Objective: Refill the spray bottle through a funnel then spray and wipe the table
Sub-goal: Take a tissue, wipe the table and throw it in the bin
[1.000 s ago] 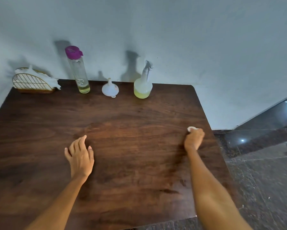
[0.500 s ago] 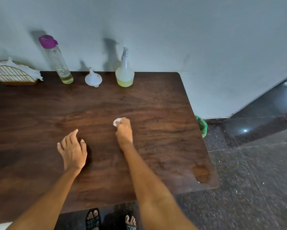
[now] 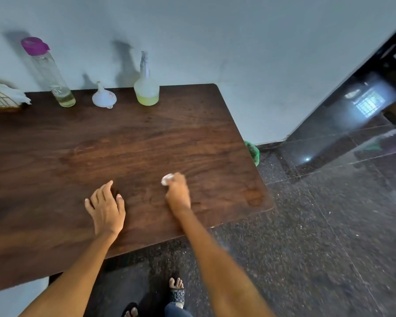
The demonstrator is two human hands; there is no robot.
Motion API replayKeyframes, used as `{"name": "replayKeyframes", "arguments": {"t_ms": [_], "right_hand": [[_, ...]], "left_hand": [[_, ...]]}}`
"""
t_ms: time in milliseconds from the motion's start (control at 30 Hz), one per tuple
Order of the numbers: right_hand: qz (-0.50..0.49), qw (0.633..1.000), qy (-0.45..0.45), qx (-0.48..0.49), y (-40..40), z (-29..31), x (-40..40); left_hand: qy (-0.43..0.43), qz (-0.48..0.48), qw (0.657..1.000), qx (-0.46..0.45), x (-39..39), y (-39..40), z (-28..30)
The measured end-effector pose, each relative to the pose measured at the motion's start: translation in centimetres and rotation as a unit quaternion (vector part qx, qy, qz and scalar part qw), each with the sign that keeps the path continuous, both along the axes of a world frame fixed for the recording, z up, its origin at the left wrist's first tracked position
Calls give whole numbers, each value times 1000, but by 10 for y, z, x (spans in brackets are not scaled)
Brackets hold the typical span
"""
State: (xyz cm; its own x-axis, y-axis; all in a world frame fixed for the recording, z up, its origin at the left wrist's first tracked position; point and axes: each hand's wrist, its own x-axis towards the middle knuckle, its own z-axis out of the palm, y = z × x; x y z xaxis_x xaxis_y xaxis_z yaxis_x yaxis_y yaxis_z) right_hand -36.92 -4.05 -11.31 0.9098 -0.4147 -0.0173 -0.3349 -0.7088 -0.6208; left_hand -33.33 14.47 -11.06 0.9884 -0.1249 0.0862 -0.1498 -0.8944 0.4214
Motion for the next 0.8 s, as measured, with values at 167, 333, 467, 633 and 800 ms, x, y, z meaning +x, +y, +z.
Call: {"name": "replayKeyframes", "arguments": {"t_ms": [167,333,467,633,800], "right_hand": [[-67,996,-39,38,-19,-2,-61],[-357,934,6,26,-146,5,-139],[-443,895,41,-28,-172,9,-147],[-210,974,21,-82,-94,10,-84],[-284,958,-4,-42,-126,3,-93]], "left_hand": [[4,-39,999,5,-21,6,3],[-7,-50,999,3,-29,9,5],[-8,-52,999,9,-35,15,1],[-7,-57,998,22,-29,19,2],[-11,-48,998,29,-16,19,8]]}}
